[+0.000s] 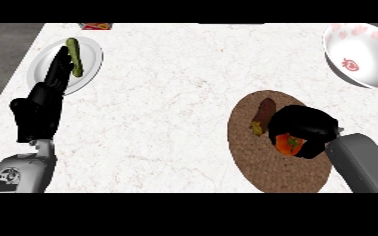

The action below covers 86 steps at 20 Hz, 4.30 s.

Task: Pick the tomato from the placemat and place it in the bowl

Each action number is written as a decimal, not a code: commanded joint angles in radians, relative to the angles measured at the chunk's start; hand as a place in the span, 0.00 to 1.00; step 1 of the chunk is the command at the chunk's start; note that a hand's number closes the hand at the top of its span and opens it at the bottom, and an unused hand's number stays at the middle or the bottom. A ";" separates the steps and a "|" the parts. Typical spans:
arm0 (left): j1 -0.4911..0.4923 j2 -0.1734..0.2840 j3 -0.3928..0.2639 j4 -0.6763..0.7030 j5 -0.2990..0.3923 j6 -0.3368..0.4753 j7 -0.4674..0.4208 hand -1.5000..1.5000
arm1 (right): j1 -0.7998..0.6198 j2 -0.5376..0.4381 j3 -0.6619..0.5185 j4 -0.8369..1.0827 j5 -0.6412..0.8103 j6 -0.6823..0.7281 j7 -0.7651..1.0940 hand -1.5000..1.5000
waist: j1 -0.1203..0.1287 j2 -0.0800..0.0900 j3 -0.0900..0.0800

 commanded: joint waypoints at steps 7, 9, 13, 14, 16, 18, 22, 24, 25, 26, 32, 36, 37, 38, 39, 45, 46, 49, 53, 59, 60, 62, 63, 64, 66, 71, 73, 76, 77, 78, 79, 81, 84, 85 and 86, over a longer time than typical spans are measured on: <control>-0.011 -0.009 0.009 0.036 -0.021 0.007 -0.010 0.50 | 0.009 0.261 -0.147 0.057 -0.042 0.137 0.565 1.00 | -0.021 0.004 0.000; -0.020 -0.010 0.003 0.016 -0.018 0.003 0.006 0.50 | -0.012 0.345 -0.173 0.061 -0.037 0.144 0.730 1.00 | -0.004 0.002 0.000; -0.012 -0.044 -0.020 0.020 -0.038 0.028 0.011 0.50 | -0.024 0.501 -0.174 -0.077 -0.013 0.117 0.983 1.00 | -0.023 -0.006 0.002; 0.009 -0.024 -0.010 0.032 -0.025 0.000 -0.016 0.50 | -0.056 0.503 -0.191 -0.093 -0.045 0.118 1.037 1.00 | -0.010 -0.002 0.002; -0.014 -0.033 -0.013 -0.001 -0.043 0.028 0.030 0.50 | -0.004 0.506 -0.181 -0.199 -0.139 0.065 1.106 1.00 | -0.018 -0.007 0.004; -0.030 -0.022 0.009 0.040 -0.022 0.009 0.007 0.50 | -0.046 0.509 -0.193 -0.256 -0.241 -0.001 1.141 1.00 | -0.012 -0.001 0.005; 0.022 -0.032 -0.002 0.011 -0.032 0.014 -0.012 0.50 | -0.013 0.511 -0.216 -0.501 -0.242 -0.066 1.280 1.00 | -0.029 -0.009 0.004; 0.023 -0.023 0.009 0.006 -0.033 0.013 -0.012 0.50 | 0.008 0.511 -0.194 -0.568 -0.207 -0.136 1.356 1.00 | -0.020 -0.004 0.004; -0.001 0.027 0.056 0.009 0.022 -0.046 0.010 0.50 | 0.014 0.509 -0.224 -0.602 -0.173 -0.104 1.382 1.00 | -0.020 -0.002 0.004; 0.024 0.000 0.035 0.008 0.000 -0.024 -0.014 0.50 | 0.061 0.511 -0.201 -0.666 -0.169 -0.122 1.415 1.00 | -0.021 -0.002 0.004; 0.045 -0.008 0.032 -0.022 -0.015 -0.027 -0.009 0.50 | -0.035 0.427 -0.367 -0.735 -0.174 -0.059 1.520 1.00 | -0.008 0.003 0.004; 0.013 -0.024 0.015 -0.012 -0.023 -0.031 -0.003 0.50 | -0.084 0.313 -0.566 -0.521 -0.294 -0.131 1.324 1.00 | 0.001 0.008 0.005; 0.007 -0.045 0.014 0.019 -0.046 -0.004 -0.027 0.50 | -0.086 0.320 -0.557 -0.577 -0.291 -0.116 1.376 1.00 | -0.005 0.006 0.005; -0.013 -0.049 -0.007 -0.034 -0.059 0.001 0.058 0.50 | -0.084 0.333 -0.574 -0.521 -0.285 -0.180 1.339 1.00 | -0.002 0.006 0.005; -0.031 -0.036 0.039 0.064 -0.033 -0.011 -0.035 0.50 | -0.139 0.302 -0.619 -0.452 -0.311 -0.192 1.305 1.00 | -0.001 0.010 0.005; -0.044 -0.033 0.030 0.029 -0.031 -0.034 -0.009 0.50 | -0.230 0.173 -0.775 -0.109 -0.396 -0.296 1.051 1.00 | 0.011 0.013 0.006; -0.005 -0.062 0.001 -0.005 -0.058 -0.005 -0.003 0.50 | -0.228 0.121 -0.825 -0.105 -0.454 -0.256 1.019 1.00 | 0.010 0.011 0.006; -0.014 -0.067 -0.020 -0.032 -0.068 -0.012 0.028 0.50 | -0.266 0.091 -0.813 0.091 -0.348 -0.405 0.910 1.00 | 0.023 0.015 0.007; -0.033 -0.050 0.021 0.053 -0.035 -0.037 -0.056 0.50 | -0.305 -0.028 -0.855 0.292 -0.315 -0.466 0.802 1.00 | 0.034 0.028 0.007; -0.083 -0.047 0.008 0.035 -0.049 -0.043 -0.003 0.50 | -0.353 -0.121 -0.852 0.524 -0.221 -0.614 0.715 1.00 | 0.053 0.036 0.009; -0.060 -0.068 -0.021 -0.021 -0.060 -0.032 0.020 0.50 | -0.347 -0.127 -0.856 0.557 -0.200 -0.658 0.737 1.00 | 0.067 0.035 0.010; -0.060 -0.064 -0.001 0.051 -0.051 -0.037 -0.042 0.50 | -0.367 -0.158 -0.876 0.611 -0.217 -0.652 0.703 1.00 | 0.065 0.044 0.010; -0.086 -0.060 -0.003 0.026 -0.045 -0.046 0.013 0.50 | -0.389 -0.192 -0.878 0.646 -0.214 -0.627 0.710 1.00 | 0.068 0.041 0.011; -0.068 -0.077 -0.027 0.004 -0.061 -0.034 -0.016 0.50 | -0.395 -0.169 -0.882 0.666 -0.212 -0.661 0.724 1.00 | 0.085 0.046 0.012; -0.057 -0.085 -0.024 0.022 -0.058 -0.031 -0.011 0.50 | -0.410 -0.182 -0.940 0.701 -0.286 -0.591 0.701 1.00 | 0.080 0.046 0.013; -0.064 -0.071 -0.015 0.001 -0.050 -0.042 -0.009 0.50 | -0.411 -0.206 -0.978 0.775 -0.339 -0.452 0.631 0.00 | 0.087 0.048 0.016; -0.090 -0.082 -0.026 0.019 -0.063 -0.033 -0.003 0.50 | -0.419 -0.152 -0.990 0.787 -0.357 -0.465 0.588 0.00 | 0.086 0.052 0.017; -0.104 -0.074 -0.004 0.049 -0.050 -0.038 -0.008 0.50 | -0.423 -0.189 -1.034 0.791 -0.410 -0.379 0.500 0.00 | 0.069 0.052 0.017; -0.057 -0.069 -0.006 0.019 -0.050 -0.041 -0.010 0.50 | -0.413 -0.182 -1.055 0.794 -0.429 -0.398 0.477 0.00 | 0.084 0.046 0.017; -0.081 -0.078 -0.010 0.011 -0.048 -0.037 0.002 0.50 | -0.414 -0.188 -1.068 0.794 -0.442 -0.395 0.454 0.00 | 0.078 0.045 0.017; -0.087 -0.087 -0.011 0.028 -0.060 -0.022 0.007 0.50 | -0.426 -0.207 -1.084 0.798 -0.457 -0.378 0.454 0.00 | 0.070 0.045 0.016; -0.047 -0.091 -0.020 0.038 -0.049 -0.040 -0.042 0.50 | -0.436 -0.228 -1.104 0.808 -0.476 -0.365 0.449 0.00 | 0.074 0.045 0.015; -0.065 -0.079 -0.007 0.021 -0.051 -0.036 -0.006 0.50 | -0.395 -0.261 -1.151 0.828 -0.522 -0.311 0.395 0.00 | 0.060 0.040 0.016; -0.047 -0.055 0.014 0.037 -0.039 -0.053 -0.027 0.50 | -0.395 -0.282 -1.156 0.839 -0.528 -0.280 0.401 0.00 | 0.061 0.040 0.014; -0.066 -0.091 -0.003 0.053 -0.056 -0.022 -0.035 0.50 | -0.406 -0.288 -1.174 0.846 -0.548 -0.252 0.406 0.00 | 0.053 0.042 0.015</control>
